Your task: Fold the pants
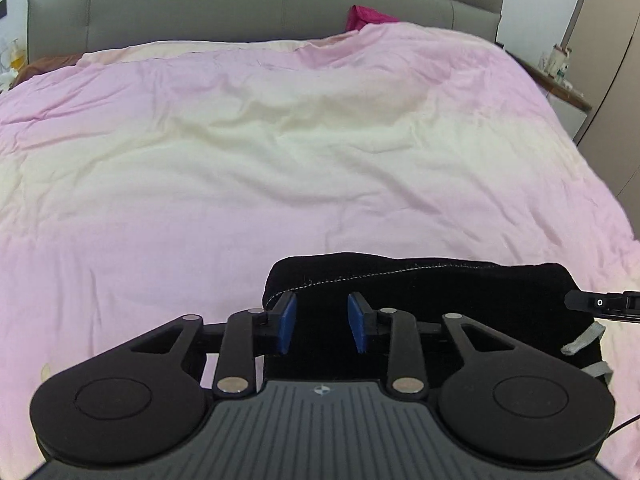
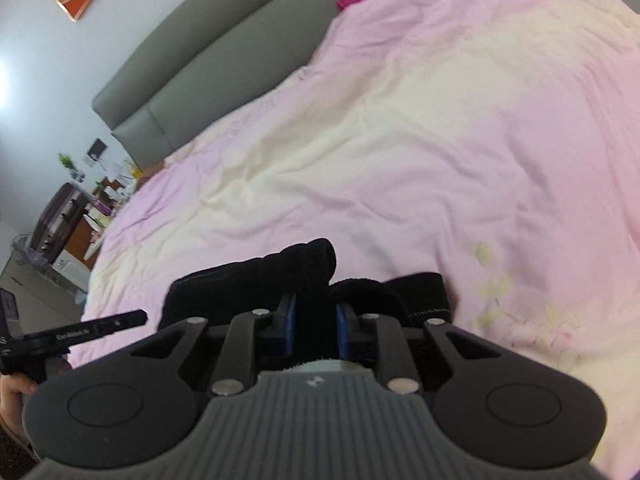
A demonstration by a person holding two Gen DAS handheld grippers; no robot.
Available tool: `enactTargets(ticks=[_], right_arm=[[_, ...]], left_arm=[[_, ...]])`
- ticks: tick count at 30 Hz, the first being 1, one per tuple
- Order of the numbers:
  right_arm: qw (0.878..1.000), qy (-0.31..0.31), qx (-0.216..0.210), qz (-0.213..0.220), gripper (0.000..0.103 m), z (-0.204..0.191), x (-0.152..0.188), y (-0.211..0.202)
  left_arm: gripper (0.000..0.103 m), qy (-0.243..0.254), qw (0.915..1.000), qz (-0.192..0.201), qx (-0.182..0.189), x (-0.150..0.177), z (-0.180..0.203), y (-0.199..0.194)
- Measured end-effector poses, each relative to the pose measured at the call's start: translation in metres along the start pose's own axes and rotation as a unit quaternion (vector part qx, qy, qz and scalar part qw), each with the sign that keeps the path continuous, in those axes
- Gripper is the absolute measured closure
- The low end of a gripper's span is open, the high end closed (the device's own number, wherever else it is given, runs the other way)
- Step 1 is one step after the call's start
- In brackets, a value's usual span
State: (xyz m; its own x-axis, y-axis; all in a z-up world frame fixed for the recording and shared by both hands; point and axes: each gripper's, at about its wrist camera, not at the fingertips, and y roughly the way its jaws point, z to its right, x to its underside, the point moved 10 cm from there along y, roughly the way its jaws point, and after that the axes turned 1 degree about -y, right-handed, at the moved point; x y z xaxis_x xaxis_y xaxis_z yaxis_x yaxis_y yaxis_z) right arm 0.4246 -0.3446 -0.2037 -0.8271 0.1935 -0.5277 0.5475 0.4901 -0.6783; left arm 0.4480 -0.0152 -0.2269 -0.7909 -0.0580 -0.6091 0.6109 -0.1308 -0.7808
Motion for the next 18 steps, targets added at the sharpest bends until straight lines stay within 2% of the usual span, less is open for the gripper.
enactTargets(ticks=[3, 6, 11, 13, 15, 18], right_arm=[[0.999, 0.019, 0.037, -0.023, 0.087, 0.032, 0.016, 0.027], [0.998, 0.016, 0.045, -0.031, 0.086, 0.043, 0.026, 0.04], [0.997, 0.005, 0.067, -0.045, 0.085, 0.048, 0.029, 0.053], [0.996, -0.009, 0.077, -0.049, 0.085, 0.044, 0.027, 0.052], [0.995, -0.019, 0.081, -0.054, 0.083, 0.038, 0.025, 0.044], [0.992, -0.063, 0.1, -0.041, 0.08, 0.025, 0.025, 0.014]], left_arm=[[0.072, 0.02, 0.9986, -0.041, -0.028, 0.011, 0.0, 0.043], [0.073, 0.036, 0.9957, -0.072, -0.046, 0.019, -0.001, 0.071], [0.073, 0.05, 0.9918, -0.1, -0.063, 0.016, -0.001, 0.078], [0.073, 0.053, 0.9921, -0.093, -0.065, 0.012, 0.0, 0.067], [0.073, 0.06, 0.9937, -0.068, -0.066, 0.008, 0.002, 0.045], [0.073, 0.081, 0.9947, -0.032, -0.055, 0.019, 0.008, 0.004]])
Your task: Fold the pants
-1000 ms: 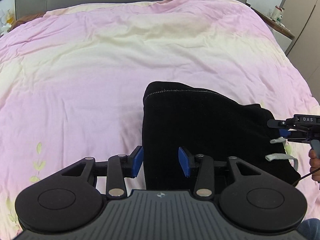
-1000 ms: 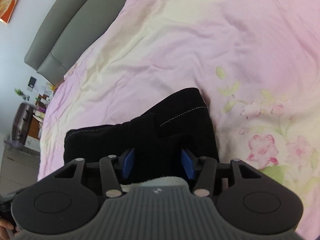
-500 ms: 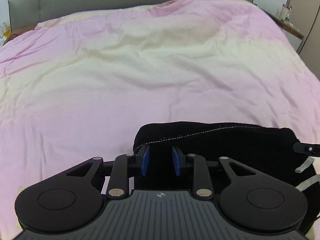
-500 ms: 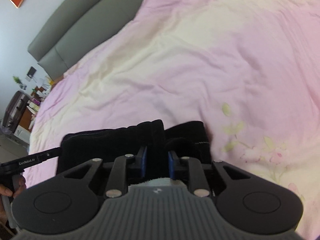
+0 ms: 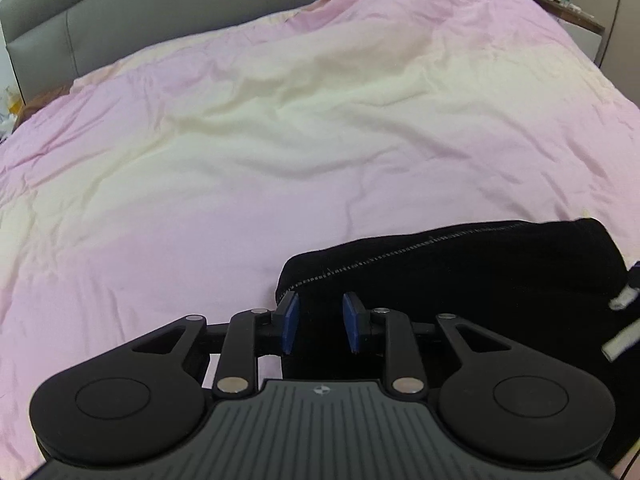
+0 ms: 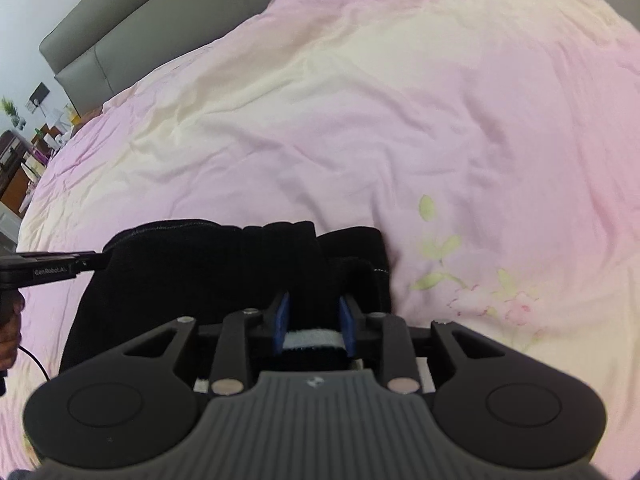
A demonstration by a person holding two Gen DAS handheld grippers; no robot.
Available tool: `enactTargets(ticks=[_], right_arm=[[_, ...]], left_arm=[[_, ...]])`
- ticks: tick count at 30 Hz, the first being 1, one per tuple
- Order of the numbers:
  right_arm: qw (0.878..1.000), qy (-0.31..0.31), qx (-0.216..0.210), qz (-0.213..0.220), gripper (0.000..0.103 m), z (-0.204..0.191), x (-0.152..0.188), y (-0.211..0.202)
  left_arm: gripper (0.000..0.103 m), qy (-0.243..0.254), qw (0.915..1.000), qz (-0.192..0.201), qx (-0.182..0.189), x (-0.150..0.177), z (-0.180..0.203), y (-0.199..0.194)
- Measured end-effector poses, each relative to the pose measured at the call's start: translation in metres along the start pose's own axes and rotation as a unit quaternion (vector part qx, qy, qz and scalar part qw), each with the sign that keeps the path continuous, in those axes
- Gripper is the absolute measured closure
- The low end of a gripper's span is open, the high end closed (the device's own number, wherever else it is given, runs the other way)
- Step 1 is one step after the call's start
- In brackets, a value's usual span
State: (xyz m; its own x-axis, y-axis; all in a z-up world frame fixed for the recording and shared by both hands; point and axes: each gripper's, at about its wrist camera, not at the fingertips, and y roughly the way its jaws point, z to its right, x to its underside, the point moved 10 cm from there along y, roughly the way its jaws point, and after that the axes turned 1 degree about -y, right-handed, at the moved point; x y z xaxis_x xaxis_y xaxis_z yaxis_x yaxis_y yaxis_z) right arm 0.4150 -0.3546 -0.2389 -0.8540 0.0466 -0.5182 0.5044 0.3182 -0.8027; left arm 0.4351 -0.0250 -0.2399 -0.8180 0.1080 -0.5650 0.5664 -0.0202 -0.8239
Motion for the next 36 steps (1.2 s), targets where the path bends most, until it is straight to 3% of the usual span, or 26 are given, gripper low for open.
enactTargets(ticks=[3, 8, 14, 21, 24, 25, 26, 27, 29, 36], right_arm=[[0.999, -0.037, 0.007, 0.027, 0.079, -0.009, 0.015, -0.038], [0.996, -0.069, 0.037, 0.053, 0.08, -0.023, 0.061, -0.073], [0.994, -0.079, 0.069, 0.025, 0.077, -0.013, 0.106, -0.049], [0.991, -0.103, 0.082, 0.012, 0.077, -0.013, 0.108, -0.042], [0.991, -0.111, 0.08, -0.001, 0.077, -0.014, 0.105, -0.043], [0.991, -0.11, 0.077, -0.006, 0.076, -0.014, 0.104, -0.045], [0.991, -0.109, 0.073, -0.01, 0.074, -0.015, 0.102, -0.047], [0.992, -0.107, 0.071, -0.016, 0.071, -0.014, 0.1, -0.049], [0.991, -0.108, 0.074, -0.025, 0.047, -0.012, 0.094, -0.055], [0.995, -0.076, -0.003, -0.059, 0.022, -0.011, 0.065, -0.068]], left_arm=[[0.073, -0.005, 0.9995, 0.011, 0.03, 0.03, 0.008, -0.034], [0.073, -0.015, 0.9994, 0.005, 0.03, 0.086, 0.018, -0.061], [0.071, -0.048, 0.9974, -0.047, 0.025, 0.128, 0.017, -0.029], [0.07, -0.107, 0.9937, -0.028, 0.016, 0.13, 0.007, -0.045], [0.05, -0.131, 0.9913, -0.005, 0.013, 0.127, -0.004, -0.064], [0.032, -0.135, 0.9907, 0.005, 0.015, 0.127, -0.007, -0.071], [0.019, -0.138, 0.9902, 0.013, 0.02, 0.125, -0.011, -0.077], [0.017, -0.14, 0.9897, 0.02, 0.024, 0.123, -0.015, -0.081], [0.017, -0.154, 0.9873, 0.024, 0.033, 0.118, -0.025, -0.086], [0.016, -0.2, 0.9723, 0.031, 0.117, 0.096, -0.052, -0.078]])
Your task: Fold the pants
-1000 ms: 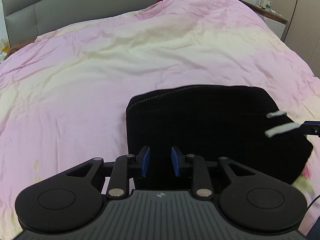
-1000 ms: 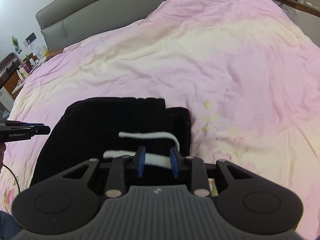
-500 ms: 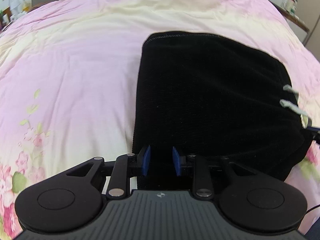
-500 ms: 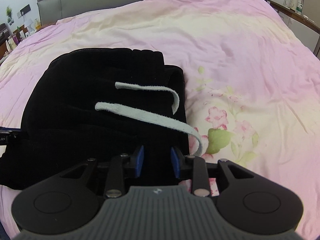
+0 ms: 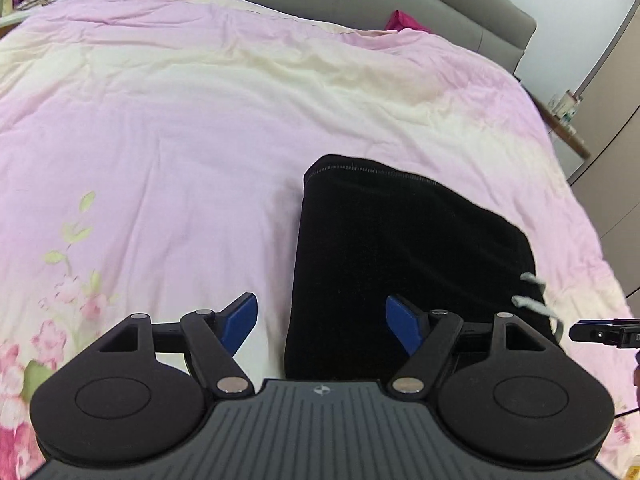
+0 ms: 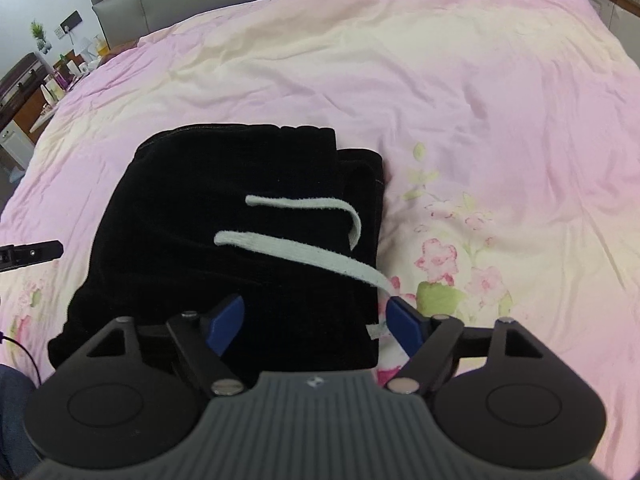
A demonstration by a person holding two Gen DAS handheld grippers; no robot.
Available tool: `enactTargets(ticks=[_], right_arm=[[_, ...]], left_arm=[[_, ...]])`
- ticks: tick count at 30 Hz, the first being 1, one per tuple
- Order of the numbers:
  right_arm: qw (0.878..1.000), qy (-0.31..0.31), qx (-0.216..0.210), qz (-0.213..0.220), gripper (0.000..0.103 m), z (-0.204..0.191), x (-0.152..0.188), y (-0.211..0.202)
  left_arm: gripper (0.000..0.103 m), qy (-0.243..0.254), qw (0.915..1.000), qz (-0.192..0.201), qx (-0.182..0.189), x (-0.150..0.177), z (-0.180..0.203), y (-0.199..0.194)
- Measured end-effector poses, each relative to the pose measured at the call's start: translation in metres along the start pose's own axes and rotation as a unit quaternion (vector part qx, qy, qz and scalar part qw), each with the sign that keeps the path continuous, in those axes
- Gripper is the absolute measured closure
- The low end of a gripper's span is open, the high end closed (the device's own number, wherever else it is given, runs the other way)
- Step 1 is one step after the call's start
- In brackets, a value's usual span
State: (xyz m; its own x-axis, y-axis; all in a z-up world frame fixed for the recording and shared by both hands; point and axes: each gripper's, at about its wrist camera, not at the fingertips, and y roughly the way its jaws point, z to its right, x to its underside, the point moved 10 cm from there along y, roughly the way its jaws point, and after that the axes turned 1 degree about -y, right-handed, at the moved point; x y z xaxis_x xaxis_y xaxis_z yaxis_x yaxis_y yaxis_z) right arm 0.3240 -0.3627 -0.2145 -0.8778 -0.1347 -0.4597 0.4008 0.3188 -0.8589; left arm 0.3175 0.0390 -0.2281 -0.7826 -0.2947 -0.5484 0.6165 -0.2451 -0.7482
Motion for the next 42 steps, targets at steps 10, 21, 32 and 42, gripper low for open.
enactTargets(ticks=[10, 21, 32, 42], right_arm=[[0.996, 0.046, -0.043, -0.061, 0.022, 0.02, -0.036, 0.057], [0.979, 0.102, -0.128, -0.12, 0.015, 0.027, -0.036, 0.116], [0.972, 0.134, -0.157, -0.113, 0.03, 0.025, -0.032, 0.126], [0.983, 0.098, -0.14, -0.071, 0.057, 0.001, -0.044, 0.079]], left_arm=[[0.014, -0.102, 0.9906, -0.052, 0.075, 0.002, -0.033, 0.049], [0.01, -0.124, 0.9781, -0.104, 0.131, 0.005, -0.021, 0.098], [0.017, -0.107, 0.9759, -0.132, 0.137, 0.014, 0.01, 0.12], [0.058, -0.123, 0.9814, -0.086, 0.12, 0.007, 0.019, 0.08]])
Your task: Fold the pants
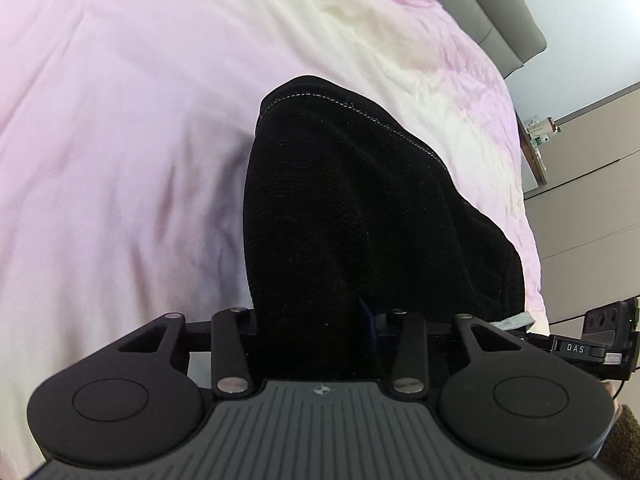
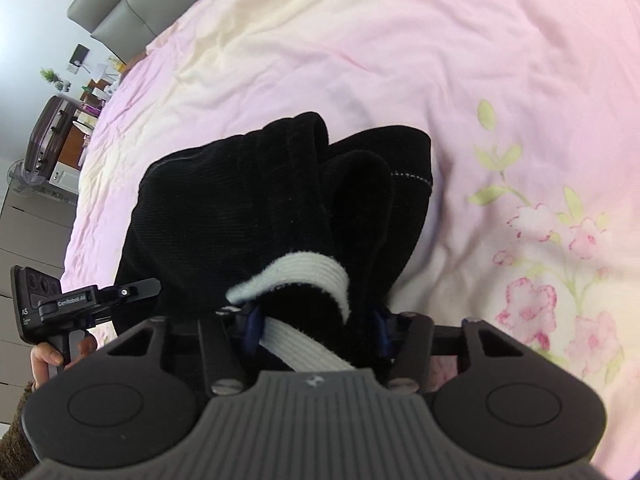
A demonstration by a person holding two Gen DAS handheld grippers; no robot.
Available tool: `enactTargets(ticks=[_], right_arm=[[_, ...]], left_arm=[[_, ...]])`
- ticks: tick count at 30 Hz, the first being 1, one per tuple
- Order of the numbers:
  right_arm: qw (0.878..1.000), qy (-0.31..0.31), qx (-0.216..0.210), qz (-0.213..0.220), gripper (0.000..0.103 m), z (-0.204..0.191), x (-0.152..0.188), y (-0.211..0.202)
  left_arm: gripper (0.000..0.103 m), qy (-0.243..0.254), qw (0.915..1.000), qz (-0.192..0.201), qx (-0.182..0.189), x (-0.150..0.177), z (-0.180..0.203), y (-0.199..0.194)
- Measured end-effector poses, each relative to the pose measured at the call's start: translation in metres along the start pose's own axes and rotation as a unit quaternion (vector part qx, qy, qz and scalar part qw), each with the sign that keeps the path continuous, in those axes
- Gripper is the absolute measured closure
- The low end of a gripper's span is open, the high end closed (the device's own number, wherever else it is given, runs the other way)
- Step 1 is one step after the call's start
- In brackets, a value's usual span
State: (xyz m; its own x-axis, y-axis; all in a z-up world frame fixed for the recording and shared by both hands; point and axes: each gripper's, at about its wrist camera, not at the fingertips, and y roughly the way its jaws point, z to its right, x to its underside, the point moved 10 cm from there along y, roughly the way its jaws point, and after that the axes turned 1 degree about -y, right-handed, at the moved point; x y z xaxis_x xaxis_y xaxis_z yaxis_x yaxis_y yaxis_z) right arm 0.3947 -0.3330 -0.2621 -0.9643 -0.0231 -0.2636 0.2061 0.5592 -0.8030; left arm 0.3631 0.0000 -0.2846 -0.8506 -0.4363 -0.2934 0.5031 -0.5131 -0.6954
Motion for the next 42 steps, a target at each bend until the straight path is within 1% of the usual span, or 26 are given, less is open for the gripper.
enactTargets(ticks=[2, 6, 10, 13, 16, 22, 25, 28, 32, 35, 38, 40, 42], right_arm=[[1.0, -0.006, 0.003, 0.01, 0.059, -0.008, 0.004, -0.013], [0.999, -0.012, 0.01, 0.029, 0.06, -0.025, 0.013, -0.041], [0.998, -0.025, -0.006, 0.049, 0.061, -0.052, 0.02, -0.068], [0.997, -0.046, -0.014, 0.062, 0.061, -0.078, 0.027, -0.09], [0.995, -0.06, -0.027, 0.071, 0.061, -0.108, 0.03, -0.104], [0.99, -0.088, -0.067, 0.086, 0.061, -0.188, 0.037, -0.113], [0.987, -0.102, -0.088, 0.087, 0.061, -0.236, 0.04, -0.107], [0.983, -0.116, -0.113, 0.086, 0.061, -0.285, 0.041, -0.097], [0.978, -0.122, -0.15, 0.079, 0.061, -0.35, 0.048, -0.075], [0.975, -0.118, -0.176, 0.067, 0.061, -0.395, 0.056, -0.046], [0.973, -0.103, -0.202, 0.052, 0.061, -0.428, 0.067, -0.008], [0.972, -0.088, -0.215, 0.041, 0.061, -0.444, 0.075, 0.019], [0.972, -0.078, -0.222, 0.026, 0.061, -0.455, 0.081, 0.055]], left_arm=[[0.059, 0.007, 0.9999, 0.01, 0.005, 0.002, 0.008, -0.011], [0.06, 0.018, 0.9995, 0.015, 0.02, 0.006, 0.019, -0.033], [0.06, 0.024, 0.9985, 0.036, 0.032, 0.008, 0.025, -0.064], [0.06, 0.029, 0.9972, 0.056, 0.041, 0.004, 0.03, -0.091], [0.061, 0.03, 0.9954, 0.077, 0.047, -0.002, 0.026, -0.126], [0.061, 0.038, 0.9908, 0.126, 0.032, -0.02, 0.005, -0.209], [0.061, 0.034, 0.9889, 0.144, 0.021, -0.031, -0.015, -0.251], [0.061, 0.031, 0.9875, 0.155, 0.002, -0.046, -0.037, -0.293], [0.061, 0.04, 0.986, 0.158, -0.036, -0.067, -0.072, -0.345], [0.061, 0.05, 0.9851, 0.151, -0.067, -0.076, -0.101, -0.38], [0.061, 0.045, 0.9848, 0.14, -0.092, -0.083, -0.131, -0.394], [0.061, 0.041, 0.9844, 0.131, -0.11, -0.085, -0.152, -0.395], [0.061, 0.03, 0.9849, 0.121, -0.121, -0.086, -0.172, -0.393]])
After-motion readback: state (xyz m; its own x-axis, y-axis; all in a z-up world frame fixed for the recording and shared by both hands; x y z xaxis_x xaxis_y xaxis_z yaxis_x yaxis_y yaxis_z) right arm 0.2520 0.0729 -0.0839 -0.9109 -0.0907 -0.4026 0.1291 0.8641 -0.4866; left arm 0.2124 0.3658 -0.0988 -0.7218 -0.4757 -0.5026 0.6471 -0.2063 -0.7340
